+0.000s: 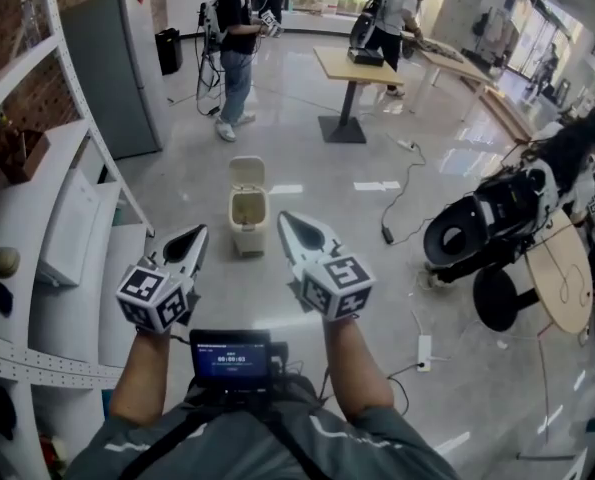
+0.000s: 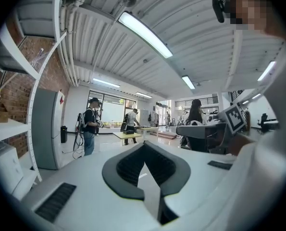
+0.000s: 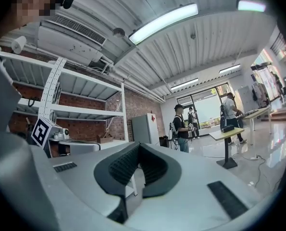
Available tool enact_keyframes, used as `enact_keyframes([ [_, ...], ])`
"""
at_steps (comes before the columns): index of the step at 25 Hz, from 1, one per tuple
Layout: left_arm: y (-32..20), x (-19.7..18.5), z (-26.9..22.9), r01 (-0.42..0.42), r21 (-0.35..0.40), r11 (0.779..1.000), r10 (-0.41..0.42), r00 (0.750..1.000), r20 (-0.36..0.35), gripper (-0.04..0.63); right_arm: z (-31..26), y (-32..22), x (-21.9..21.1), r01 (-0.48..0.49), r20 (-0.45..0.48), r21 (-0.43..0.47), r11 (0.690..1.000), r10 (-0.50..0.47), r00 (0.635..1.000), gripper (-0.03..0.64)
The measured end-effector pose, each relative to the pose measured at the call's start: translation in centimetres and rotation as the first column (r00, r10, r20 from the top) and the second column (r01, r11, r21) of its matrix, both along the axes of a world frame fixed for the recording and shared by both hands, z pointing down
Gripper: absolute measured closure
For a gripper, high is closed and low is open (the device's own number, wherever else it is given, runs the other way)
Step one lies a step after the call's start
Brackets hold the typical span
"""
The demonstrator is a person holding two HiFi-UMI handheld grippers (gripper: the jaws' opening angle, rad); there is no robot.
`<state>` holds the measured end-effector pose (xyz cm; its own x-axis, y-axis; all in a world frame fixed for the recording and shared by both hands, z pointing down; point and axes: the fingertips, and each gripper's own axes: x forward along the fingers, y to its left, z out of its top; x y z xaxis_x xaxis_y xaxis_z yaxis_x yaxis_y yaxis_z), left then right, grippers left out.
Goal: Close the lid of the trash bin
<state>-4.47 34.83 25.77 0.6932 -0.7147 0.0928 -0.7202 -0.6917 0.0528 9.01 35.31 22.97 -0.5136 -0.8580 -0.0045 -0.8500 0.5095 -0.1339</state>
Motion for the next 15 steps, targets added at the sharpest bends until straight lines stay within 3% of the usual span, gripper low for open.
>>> enact_keyframes([
  [15, -12.1, -2.1, 0.3, -0.009, -0.037, 0.999, 0.007, 0.999, -0.047, 0.600, 0.3, -10.8, -1.5, -0.018, -0.047, -0.045, 0.999, 0.016, 0.999, 0.604],
])
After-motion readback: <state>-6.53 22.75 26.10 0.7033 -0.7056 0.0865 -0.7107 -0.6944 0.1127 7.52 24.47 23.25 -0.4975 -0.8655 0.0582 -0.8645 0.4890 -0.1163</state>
